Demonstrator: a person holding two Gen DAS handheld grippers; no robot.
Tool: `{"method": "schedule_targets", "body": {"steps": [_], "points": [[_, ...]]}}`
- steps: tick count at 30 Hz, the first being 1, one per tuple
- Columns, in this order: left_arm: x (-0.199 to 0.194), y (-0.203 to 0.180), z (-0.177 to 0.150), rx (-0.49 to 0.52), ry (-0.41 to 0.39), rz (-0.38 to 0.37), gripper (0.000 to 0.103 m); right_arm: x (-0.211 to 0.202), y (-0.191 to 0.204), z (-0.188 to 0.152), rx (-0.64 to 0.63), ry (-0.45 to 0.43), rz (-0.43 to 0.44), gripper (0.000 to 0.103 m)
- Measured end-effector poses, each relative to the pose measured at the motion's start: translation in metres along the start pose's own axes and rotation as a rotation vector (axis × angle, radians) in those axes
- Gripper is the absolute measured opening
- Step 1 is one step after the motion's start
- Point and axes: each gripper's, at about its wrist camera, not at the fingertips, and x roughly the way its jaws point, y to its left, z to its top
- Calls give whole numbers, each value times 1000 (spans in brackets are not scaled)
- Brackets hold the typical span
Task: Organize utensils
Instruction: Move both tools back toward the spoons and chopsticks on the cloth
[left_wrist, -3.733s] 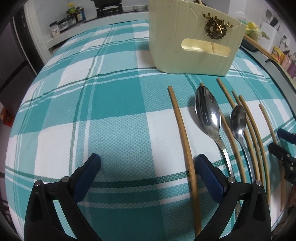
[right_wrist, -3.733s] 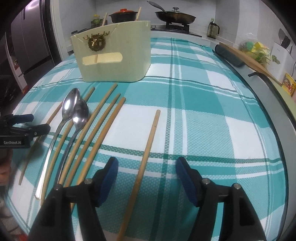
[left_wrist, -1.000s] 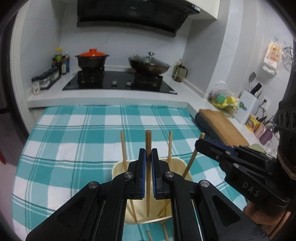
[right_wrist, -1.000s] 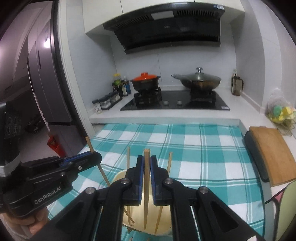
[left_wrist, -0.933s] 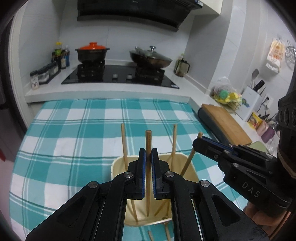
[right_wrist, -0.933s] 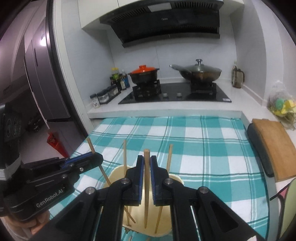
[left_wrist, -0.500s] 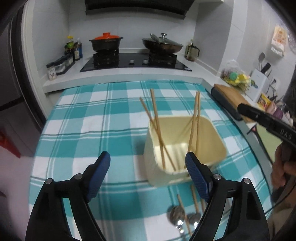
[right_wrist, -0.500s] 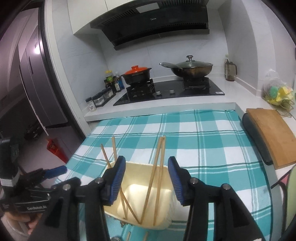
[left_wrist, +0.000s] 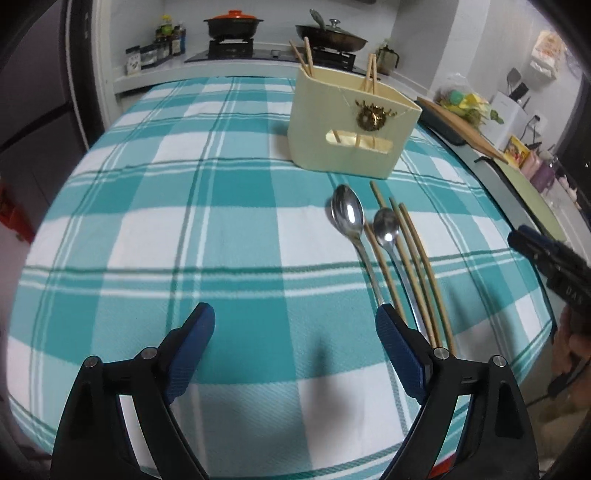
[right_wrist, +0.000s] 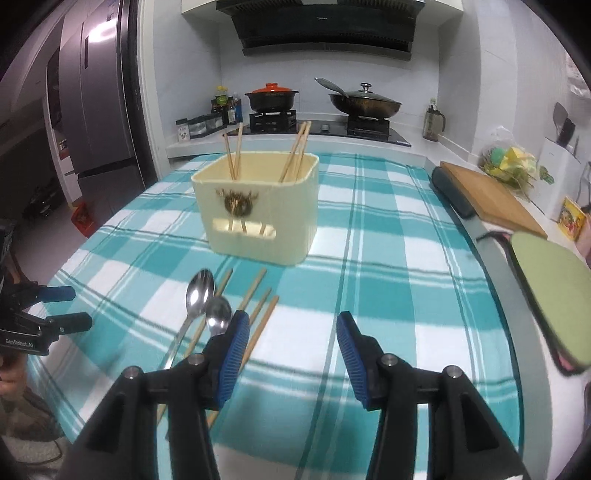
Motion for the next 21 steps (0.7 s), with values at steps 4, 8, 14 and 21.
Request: {"method": "schedule_targets", "body": {"steps": [4, 8, 14, 21], "points": [[3, -11, -27, -44, -41, 16, 90, -15, 5, -55, 91, -29, -65, 50], [7, -22, -42, -37, -51, -8, 90, -23, 17, -92, 88, -66, -127, 50], [11, -38, -52, 35, -52, 33, 90, -16, 21, -108, 103, -53, -109, 50], [13, -41, -53, 44, -48, 38, 91, -9, 26, -109, 100, -38, -84, 50]]}}
